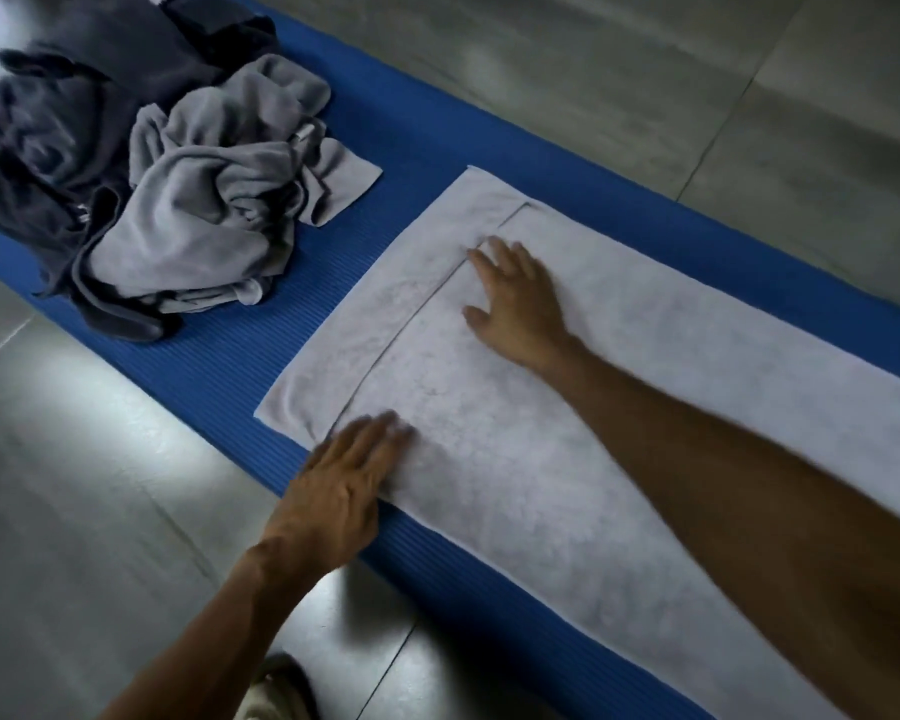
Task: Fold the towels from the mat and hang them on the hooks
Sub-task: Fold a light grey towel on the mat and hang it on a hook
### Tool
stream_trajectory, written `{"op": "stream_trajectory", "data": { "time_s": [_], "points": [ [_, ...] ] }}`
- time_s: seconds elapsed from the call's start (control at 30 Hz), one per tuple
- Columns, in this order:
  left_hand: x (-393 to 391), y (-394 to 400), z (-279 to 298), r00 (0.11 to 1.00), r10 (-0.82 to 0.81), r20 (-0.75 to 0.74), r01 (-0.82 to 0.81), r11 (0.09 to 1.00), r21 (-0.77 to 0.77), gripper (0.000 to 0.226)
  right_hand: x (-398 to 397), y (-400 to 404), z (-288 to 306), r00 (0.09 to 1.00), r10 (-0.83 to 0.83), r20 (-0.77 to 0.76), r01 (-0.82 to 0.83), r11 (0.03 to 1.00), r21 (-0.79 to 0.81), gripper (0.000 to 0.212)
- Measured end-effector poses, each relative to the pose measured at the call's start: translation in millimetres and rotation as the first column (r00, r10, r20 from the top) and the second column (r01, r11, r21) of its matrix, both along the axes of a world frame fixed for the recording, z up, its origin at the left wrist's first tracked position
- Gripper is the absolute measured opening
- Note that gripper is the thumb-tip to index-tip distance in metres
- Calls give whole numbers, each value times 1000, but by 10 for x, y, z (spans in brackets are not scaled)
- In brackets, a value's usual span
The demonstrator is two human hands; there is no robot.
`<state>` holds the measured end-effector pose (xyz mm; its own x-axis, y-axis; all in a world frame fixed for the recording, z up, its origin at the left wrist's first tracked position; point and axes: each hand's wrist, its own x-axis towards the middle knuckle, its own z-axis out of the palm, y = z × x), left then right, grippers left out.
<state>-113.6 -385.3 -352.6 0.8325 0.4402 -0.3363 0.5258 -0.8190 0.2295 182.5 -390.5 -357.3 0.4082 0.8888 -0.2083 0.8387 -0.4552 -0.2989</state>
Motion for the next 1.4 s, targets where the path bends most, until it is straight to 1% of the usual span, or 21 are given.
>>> {"op": "stream_trajectory", "data": {
  "time_s": [0.07,0.1,0.2,0.23,0.3,0.37,0.47,0.53,0.6,0.63,0.7,0.73,0.77,0.83,0.93,1.07,1.17,1.23,1.3,1.37,1.4],
  "points": [
    [-56,-102,-38,994,-105,-22,105,994,-11,80,-399,-421,-14,1000,-10,27,8,995,97,67],
    [-68,-154,-43,997,-69,-26,69,997,22,74,-633,-727,-40,1000,-20,23,17,994,107,66],
    [72,-368,84,978,189,-84,-182,980,79,56,-1329,-1824,-119,999,-49,1,48,998,49,63],
    [165,-468,127,974,206,-97,-193,974,121,50,-1514,-2178,-126,1000,-18,-15,18,1000,25,63],
    [363,-693,193,986,113,-125,-91,981,173,47,-1698,-2736,-116,997,77,-31,-77,997,1,65],
    [492,-887,92,999,-24,-47,28,994,105,62,-1598,-2978,-74,993,95,-66,-94,995,17,62],
    [709,-1289,-27,950,-270,159,282,958,-57,63,-1190,-3145,-16,989,-128,-68,134,986,100,55],
    [835,-1572,-69,903,-374,211,386,922,-17,59,-912,-3324,-3,947,-320,-11,320,947,38,57],
    [945,-1878,-68,904,-406,133,410,912,-1,61,-823,-3707,-24,883,-469,24,469,883,-24,59],
    [1002,-2023,-36,928,-367,65,369,929,-24,64,-877,-3941,-69,865,-500,53,501,865,-20,59],
    [1092,-2287,60,959,-275,-60,274,961,-25,63,-1144,-4373,-116,872,-480,94,485,874,-30,59],
    [1146,-2401,109,954,-276,-119,276,961,-22,52,-1289,-4551,-99,884,-460,87,465,884,-44,60],
    [1216,-2512,168,948,-283,-143,282,959,-23,40,-1398,-4700,-57,896,-441,55,444,894,-61,62],
    [1339,-2684,204,946,-318,-70,318,948,-8,29,-1414,-4852,59,902,-432,4,432,901,-38,62],
    [1510,-2917,143,874,-479,85,483,875,-38,58,-1126,-5098,146,804,-593,48,595,803,-36,54],
    [1542,-3144,-4,716,-690,103,695,719,-18,87,-1004,-5907,59,656,-737,162,755,641,-140,57],
    [1492,-3217,-110,658,-743,123,752,657,-49,89,-1217,-6365,94,554,-792,257,829,494,-263,62],
    [1460,-3200,-140,586,-784,202,809,578,-106,80,-1245,-6348,183,521,-803,290,841,427,-332,56],
    [1420,-3133,-95,605,-736,305,796,564,-219,58,-1173,-6130,230,555,-776,301,830,489,-271,43],
    [1434,-3027,-13,703,-606,372,708,641,-296,36,-1048,-5749,285,618,-741,264,785,600,-155,29],
    [1450,-2942,25,745,-541,391,656,699,-283,34,-987,-5503,291,661,-718,216,747,658,-97,22]
  ]
}}
